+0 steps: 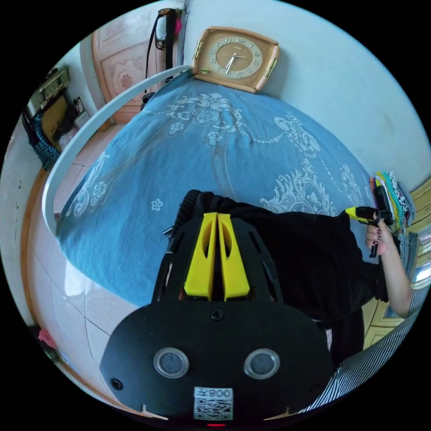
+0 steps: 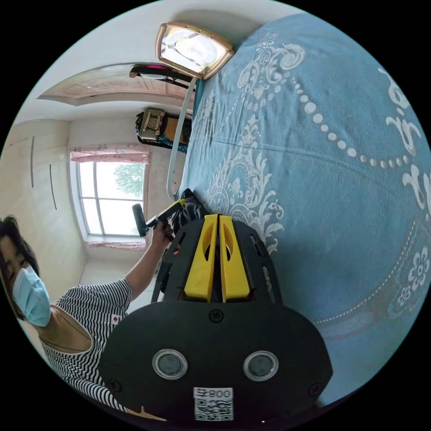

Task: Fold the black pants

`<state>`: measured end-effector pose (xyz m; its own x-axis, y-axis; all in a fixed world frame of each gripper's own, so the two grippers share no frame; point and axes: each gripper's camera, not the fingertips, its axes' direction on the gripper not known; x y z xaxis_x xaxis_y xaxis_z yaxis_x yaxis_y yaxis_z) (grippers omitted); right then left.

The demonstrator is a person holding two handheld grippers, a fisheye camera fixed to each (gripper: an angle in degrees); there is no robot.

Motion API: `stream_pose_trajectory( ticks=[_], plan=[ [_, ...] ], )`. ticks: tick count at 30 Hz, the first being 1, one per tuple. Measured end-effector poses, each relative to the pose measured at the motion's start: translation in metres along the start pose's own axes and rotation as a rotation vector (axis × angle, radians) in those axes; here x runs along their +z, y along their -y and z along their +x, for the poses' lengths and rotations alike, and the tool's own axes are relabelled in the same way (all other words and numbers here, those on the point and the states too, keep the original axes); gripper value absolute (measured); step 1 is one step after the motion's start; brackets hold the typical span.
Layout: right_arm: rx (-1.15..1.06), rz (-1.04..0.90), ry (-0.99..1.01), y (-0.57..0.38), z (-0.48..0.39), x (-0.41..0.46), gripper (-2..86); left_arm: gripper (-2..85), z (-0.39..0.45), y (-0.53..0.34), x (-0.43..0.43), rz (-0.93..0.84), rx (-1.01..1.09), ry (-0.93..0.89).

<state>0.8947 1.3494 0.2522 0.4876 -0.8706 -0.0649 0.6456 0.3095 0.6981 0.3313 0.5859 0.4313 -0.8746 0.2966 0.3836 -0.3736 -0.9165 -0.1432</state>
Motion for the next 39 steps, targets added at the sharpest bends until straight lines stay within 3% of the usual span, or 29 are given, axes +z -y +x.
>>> stream_pose_trajectory(
  ticks=[4, 8, 12, 16, 19, 26, 29, 34, 37, 39],
  plan=[
    [-0.054, -0.078, -0.064, 0.028, -0.027, -0.006, 0.3, 0.5, 0.029, -0.001, -0.014, 0.052, 0.080, 0.010],
    [-0.060, -0.191, -0.155, 0.053, -0.038, -0.001, 0.5, 1.2, 0.094, 0.005, -0.013, 0.074, 0.293, -0.216],
    [-0.083, -0.218, -0.138, 0.054, -0.058, -0.018, 0.6, 1.5, 0.164, 0.023, 0.024, -0.041, 0.473, -0.341],
    [-0.096, -0.133, -0.186, 0.040, -0.082, -0.065, 0.6, 1.5, 0.199, 0.036, 0.056, -0.144, 0.527, -0.355],
    [-0.134, -0.063, -0.271, 0.009, -0.113, -0.116, 0.6, 0.7, 0.213, 0.035, 0.072, -0.191, 0.568, -0.236],
    [-0.160, -0.126, -0.529, -0.138, -0.187, -0.123, 0.2, 0.2, 0.202, 0.020, 0.078, -0.152, 0.514, -0.214],
    [-0.118, -0.112, -0.715, -0.168, -0.196, -0.124, 0.1, 0.2, 0.196, 0.015, 0.076, -0.110, 0.467, -0.094],
    [-0.085, -0.072, -0.699, -0.167, -0.222, -0.150, 0.1, 0.5, 0.169, 0.003, 0.054, -0.085, 0.419, -0.129],
    [-0.080, 0.020, -0.783, -0.176, -0.263, -0.179, 0.4, 1.1, 0.131, -0.021, 0.027, -0.067, 0.362, -0.171],
    [-0.118, 0.063, -0.736, -0.189, -0.305, -0.193, 0.9, 2.1, 0.093, -0.053, 0.009, -0.079, 0.300, -0.221]
  ],
)
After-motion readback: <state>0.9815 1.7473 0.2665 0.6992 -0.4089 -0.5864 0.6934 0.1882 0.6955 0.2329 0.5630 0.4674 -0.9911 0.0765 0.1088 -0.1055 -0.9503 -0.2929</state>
